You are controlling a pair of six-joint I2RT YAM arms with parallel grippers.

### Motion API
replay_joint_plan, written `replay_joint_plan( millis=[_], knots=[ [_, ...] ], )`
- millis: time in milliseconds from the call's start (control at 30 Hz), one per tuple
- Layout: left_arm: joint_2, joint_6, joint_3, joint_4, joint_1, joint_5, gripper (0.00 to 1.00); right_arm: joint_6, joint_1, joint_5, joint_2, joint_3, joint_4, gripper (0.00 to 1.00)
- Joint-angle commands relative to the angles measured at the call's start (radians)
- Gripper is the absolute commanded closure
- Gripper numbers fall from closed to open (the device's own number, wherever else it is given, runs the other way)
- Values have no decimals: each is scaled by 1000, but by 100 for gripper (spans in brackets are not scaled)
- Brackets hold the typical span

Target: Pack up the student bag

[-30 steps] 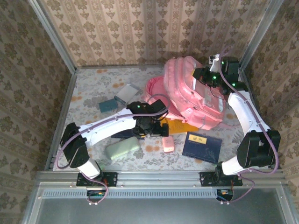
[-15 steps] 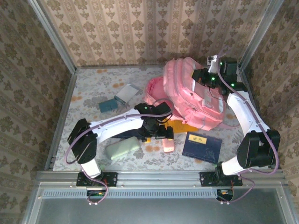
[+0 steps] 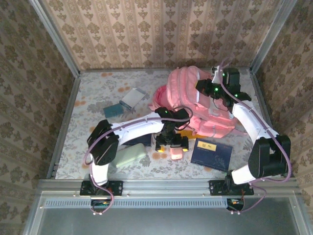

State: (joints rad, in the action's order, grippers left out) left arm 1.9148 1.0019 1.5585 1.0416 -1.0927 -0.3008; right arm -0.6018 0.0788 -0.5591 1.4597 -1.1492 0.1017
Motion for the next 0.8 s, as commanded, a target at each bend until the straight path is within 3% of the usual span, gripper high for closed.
replay_joint_plan(
  millis=[0,767],
  knots=[
    [32,-2,31,59,-8,-32,0,14,8,45,-33,35,-42,100],
    [181,-3,158,90,17,-28,22,9,60,-33,-16,107,-111,100]
  ],
)
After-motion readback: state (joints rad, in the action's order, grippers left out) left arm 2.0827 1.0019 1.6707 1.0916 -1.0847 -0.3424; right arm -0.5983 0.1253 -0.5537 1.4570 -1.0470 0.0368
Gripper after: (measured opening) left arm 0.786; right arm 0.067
